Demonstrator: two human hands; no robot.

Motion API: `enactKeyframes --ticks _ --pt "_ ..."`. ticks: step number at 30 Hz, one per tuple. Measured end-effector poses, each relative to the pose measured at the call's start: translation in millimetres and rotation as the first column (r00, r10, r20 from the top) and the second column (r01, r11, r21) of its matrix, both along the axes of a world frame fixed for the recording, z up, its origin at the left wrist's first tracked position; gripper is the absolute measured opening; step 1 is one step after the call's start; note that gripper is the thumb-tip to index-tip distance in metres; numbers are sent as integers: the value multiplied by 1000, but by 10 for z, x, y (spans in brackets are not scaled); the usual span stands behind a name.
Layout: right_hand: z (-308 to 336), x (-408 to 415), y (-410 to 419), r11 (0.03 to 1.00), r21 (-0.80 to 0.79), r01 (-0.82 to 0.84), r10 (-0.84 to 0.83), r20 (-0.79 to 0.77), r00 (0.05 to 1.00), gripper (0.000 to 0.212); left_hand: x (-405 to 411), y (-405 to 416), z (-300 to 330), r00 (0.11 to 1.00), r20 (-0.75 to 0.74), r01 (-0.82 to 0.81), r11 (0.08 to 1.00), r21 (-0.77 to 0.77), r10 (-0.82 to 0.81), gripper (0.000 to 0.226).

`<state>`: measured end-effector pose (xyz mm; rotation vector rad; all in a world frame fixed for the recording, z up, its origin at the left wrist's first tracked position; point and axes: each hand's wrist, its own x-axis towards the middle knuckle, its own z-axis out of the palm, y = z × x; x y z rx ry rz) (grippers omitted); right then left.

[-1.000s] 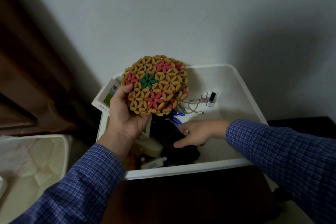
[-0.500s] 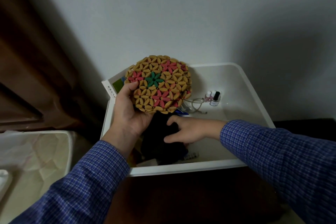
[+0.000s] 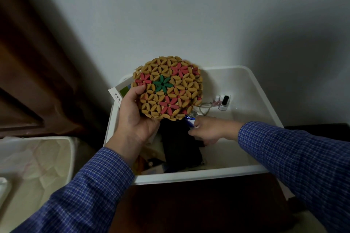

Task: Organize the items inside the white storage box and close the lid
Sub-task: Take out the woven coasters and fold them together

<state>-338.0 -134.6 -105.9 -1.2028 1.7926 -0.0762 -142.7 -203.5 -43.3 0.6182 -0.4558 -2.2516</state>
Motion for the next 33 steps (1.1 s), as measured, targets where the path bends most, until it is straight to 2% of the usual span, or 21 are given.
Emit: enactKeyframes --ticks 2,7,10,12,14,16,20,22,26,30,33 --pt "-6 -97 -22 999 33 41 -40 -30 999 21 2 2 9 1000 -7 2 1000 -4 -2 49" --pt "61 -356 -54 990 -111 -92 42 -393 918 12 -12 18 19 1000 -4 10 1000 -8 -10 50" --pt "61 -339 -45 974 -104 -203 131 -475 870 55 -18 21 31 1000 -9 9 1000 -3 -9 48" --pt "7 -270 -73 963 -132 -234 130 -530 838 60 -12 17 26 1000 -12 7 1000 -8 -7 46" --pt "-52 -182 -113 967 -176 -186 52 -575 816 62 -1 14 19 1000 -26 9 1000 -10 -9 44" --pt "-94 -112 -139 972 -205 -114 -26 -576 817 59 6 9 14 999 -31 9 1000 -10 -10 44" --pt "-108 -53 -156 954 -178 -241 62 -668 741 28 -4 2 10 1000 -20 7 1000 -12 -8 45" --pt "-149 -51 -179 944 -177 -279 109 -629 770 18 -9 3 4 1000 -16 8 1000 -13 -8 45" --pt "-254 -40 -258 940 -158 -303 197 -471 860 16 -20 -6 1 1000 -1 2 1000 -14 -2 47" --pt "-300 47 -344 979 -112 -173 148 -202 968 18 -24 -11 5 1000 6 -1 1000 -16 2 47" --pt "-286 88 -338 994 -91 -66 60 -74 996 25 -20 -8 11 1000 9 -1 1000 -16 2 48"
